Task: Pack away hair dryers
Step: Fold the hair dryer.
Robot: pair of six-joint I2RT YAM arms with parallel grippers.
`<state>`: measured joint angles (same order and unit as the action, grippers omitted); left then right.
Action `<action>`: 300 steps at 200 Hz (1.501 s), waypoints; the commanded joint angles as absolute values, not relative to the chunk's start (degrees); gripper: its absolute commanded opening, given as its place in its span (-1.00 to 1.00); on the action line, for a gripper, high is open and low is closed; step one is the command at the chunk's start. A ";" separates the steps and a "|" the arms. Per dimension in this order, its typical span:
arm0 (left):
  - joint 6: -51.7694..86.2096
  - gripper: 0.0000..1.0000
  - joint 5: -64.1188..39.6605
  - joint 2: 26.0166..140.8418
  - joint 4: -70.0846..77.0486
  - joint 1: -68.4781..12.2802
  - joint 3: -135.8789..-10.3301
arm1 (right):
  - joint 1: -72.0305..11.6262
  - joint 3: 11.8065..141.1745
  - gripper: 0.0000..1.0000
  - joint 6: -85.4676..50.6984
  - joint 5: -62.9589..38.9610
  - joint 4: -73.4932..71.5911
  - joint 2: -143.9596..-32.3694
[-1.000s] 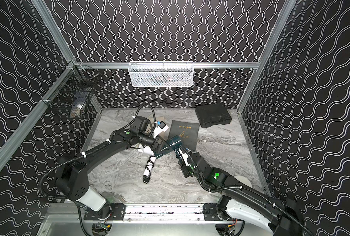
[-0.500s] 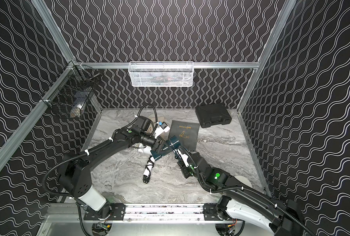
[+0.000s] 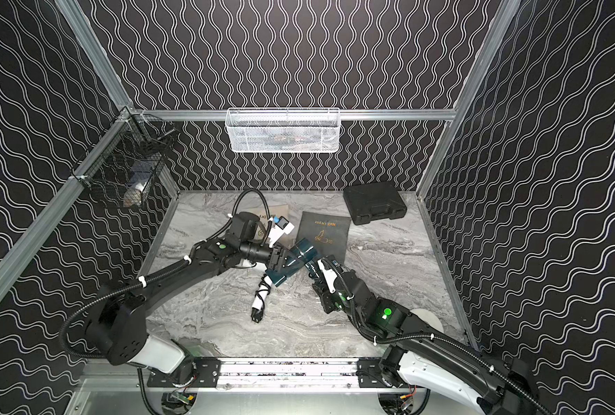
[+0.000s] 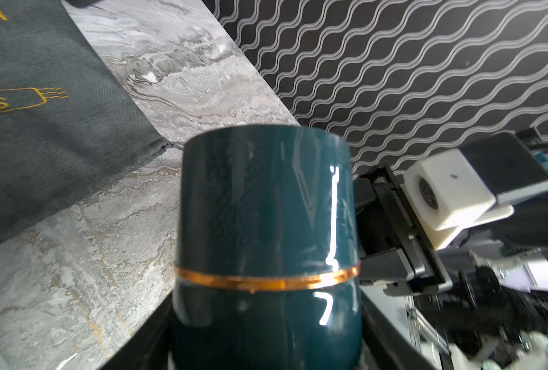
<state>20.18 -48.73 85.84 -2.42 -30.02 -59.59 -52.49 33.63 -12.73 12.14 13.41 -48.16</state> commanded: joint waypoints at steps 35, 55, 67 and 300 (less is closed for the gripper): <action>33.24 -1.00 -42.67 79.58 18.54 -33.84 -52.81 | -53.06 35.48 -0.78 -25.87 5.74 -6.70 -50.86; 35.73 -1.00 -39.64 79.15 20.97 -33.93 -51.33 | -53.35 35.77 -0.78 -26.60 7.53 -6.05 -52.73; 37.09 -1.00 -38.85 79.61 21.92 -34.01 -50.85 | -53.35 35.51 -0.79 -27.85 8.89 -5.45 -53.30; 20.05 -1.00 -50.29 77.21 3.95 -26.37 -58.50 | -39.54 30.04 0.76 -26.92 -11.97 3.08 -40.65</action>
<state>22.90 -45.23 78.72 1.83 -26.41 -59.11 -43.53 29.80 -24.47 -1.63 7.27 -39.86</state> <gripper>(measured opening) 0.678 0.906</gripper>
